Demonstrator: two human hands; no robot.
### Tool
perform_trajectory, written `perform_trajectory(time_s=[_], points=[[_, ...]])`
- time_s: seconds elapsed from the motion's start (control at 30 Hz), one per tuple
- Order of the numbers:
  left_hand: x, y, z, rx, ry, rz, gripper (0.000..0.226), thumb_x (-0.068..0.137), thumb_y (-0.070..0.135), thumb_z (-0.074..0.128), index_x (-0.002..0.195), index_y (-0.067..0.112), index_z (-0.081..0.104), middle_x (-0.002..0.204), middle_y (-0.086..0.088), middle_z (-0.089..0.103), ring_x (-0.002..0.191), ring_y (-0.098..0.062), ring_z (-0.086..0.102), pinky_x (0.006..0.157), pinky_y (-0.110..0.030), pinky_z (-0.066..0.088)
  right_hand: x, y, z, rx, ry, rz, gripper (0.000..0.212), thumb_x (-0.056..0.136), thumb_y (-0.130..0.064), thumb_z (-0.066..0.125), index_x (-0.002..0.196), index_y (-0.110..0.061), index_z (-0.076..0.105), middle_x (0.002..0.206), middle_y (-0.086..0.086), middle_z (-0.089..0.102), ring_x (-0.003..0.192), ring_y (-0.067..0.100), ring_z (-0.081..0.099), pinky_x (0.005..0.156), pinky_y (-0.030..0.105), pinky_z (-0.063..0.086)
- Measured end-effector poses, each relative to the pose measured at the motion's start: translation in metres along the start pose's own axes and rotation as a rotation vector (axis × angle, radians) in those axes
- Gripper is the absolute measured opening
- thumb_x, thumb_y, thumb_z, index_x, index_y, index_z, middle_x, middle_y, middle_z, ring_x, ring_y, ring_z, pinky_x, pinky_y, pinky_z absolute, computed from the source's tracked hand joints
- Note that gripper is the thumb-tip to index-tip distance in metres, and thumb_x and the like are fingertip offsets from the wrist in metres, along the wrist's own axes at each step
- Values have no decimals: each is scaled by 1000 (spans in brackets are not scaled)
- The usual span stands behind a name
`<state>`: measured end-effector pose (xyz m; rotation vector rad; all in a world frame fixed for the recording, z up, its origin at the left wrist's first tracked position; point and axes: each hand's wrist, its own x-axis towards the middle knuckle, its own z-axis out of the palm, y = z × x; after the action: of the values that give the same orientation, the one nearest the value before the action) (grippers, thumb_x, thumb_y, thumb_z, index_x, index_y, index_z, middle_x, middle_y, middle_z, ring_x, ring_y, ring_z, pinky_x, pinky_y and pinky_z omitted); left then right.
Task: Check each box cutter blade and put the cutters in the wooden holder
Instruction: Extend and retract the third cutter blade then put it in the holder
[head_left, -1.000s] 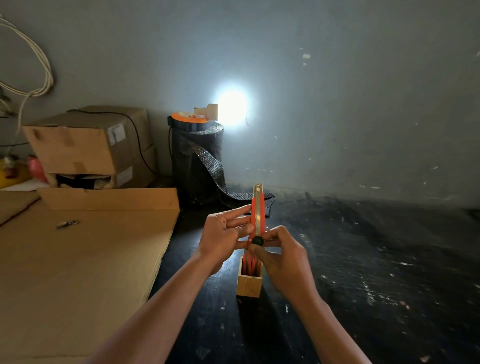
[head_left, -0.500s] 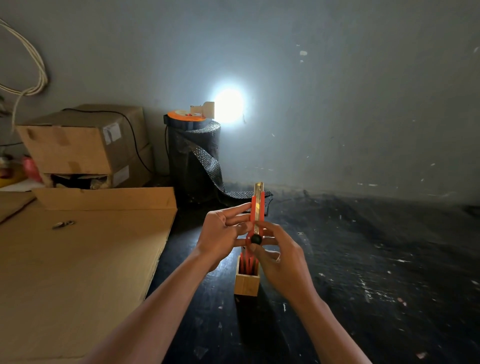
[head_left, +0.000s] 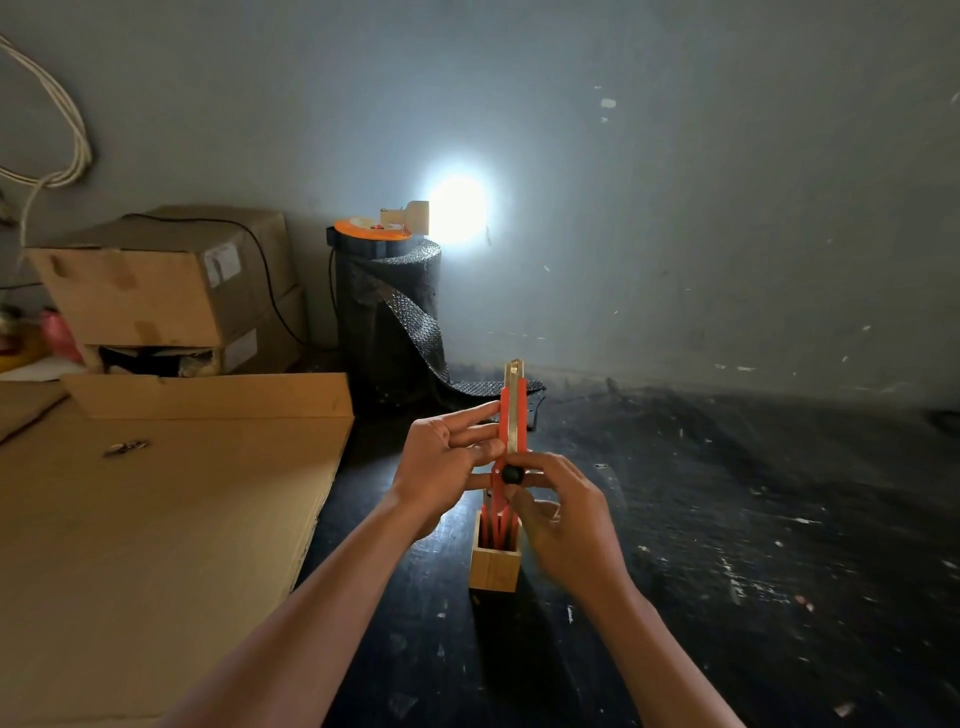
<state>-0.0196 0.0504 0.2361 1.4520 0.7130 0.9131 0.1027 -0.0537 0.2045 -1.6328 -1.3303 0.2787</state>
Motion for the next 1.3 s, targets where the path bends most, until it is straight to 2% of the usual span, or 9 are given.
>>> perform_trajectory(time_s=[0.07, 0.23, 0.37, 0.5, 0.6, 0.77, 0.93, 1.1, 1.3], points=[[1, -2, 1, -3, 2, -4, 46, 92, -6, 69, 132, 17, 69, 106, 3, 81, 89, -10, 80, 69, -31, 66, 1, 0, 2, 35, 53, 42, 24, 88, -20, 77, 101, -33, 61, 107, -10, 73, 99, 7, 69, 81, 29, 61], [0, -8, 5, -24, -14, -28, 45, 93, -8, 67, 130, 17, 70, 101, 7, 82, 90, -15, 81, 71, -35, 66, -1, 3, 11, 84, 225, 109, 26, 81, -30, 83, 82, -20, 59, 80, -15, 70, 81, 3, 68, 68, 17, 50], [1, -13, 2, -33, -25, -46, 47, 92, -10, 67, 130, 17, 70, 97, 8, 82, 88, -17, 81, 67, -33, 66, 0, 3, 10, 142, 175, 164, 31, 79, -39, 82, 91, -21, 59, 87, -12, 71, 79, 3, 71, 59, 11, 52], [3, -23, 0, -69, -56, -65, 47, 93, -11, 64, 131, 16, 68, 98, 3, 83, 91, -16, 81, 66, -30, 64, 9, 9, 6, 201, 135, 190, 29, 93, -33, 70, 116, -25, 55, 106, -6, 72, 91, 4, 72, 73, 20, 60], [6, -33, 2, -81, -80, -63, 46, 93, -11, 65, 129, 18, 69, 101, 0, 83, 92, -19, 80, 67, -34, 65, 24, 16, 5, 224, 76, 203, 34, 96, -31, 68, 128, -31, 56, 103, -8, 75, 91, 4, 73, 75, 19, 59], [24, -56, 1, -86, -15, -135, 36, 97, -8, 58, 125, 11, 71, 97, -5, 83, 88, -18, 81, 69, -32, 65, 47, 40, 8, 264, -3, 217, 20, 95, -10, 68, 100, -30, 70, 94, -2, 79, 87, 16, 77, 76, 33, 65], [45, -119, -8, 111, 179, -182, 35, 92, 2, 70, 126, 9, 71, 111, -12, 78, 96, -19, 78, 78, -34, 66, 63, 87, 21, 179, -14, 284, 20, 93, -1, 67, 101, -19, 67, 94, 5, 75, 88, 17, 75, 80, 38, 64], [50, -172, -5, 414, 71, -221, 64, 83, 12, 83, 141, 11, 58, 139, -7, 66, 124, -20, 65, 103, -40, 55, 74, 130, 47, 85, -26, 346, 13, 95, -5, 66, 103, -14, 64, 97, 5, 73, 90, 15, 72, 76, 32, 62], [57, -212, 3, 518, 24, -295, 70, 78, 22, 87, 142, 19, 58, 138, -3, 67, 127, -19, 62, 106, -38, 49, 76, 165, 79, -13, -114, 469, 6, 97, -13, 64, 101, -16, 67, 95, -2, 71, 87, 6, 66, 67, 22, 52]])
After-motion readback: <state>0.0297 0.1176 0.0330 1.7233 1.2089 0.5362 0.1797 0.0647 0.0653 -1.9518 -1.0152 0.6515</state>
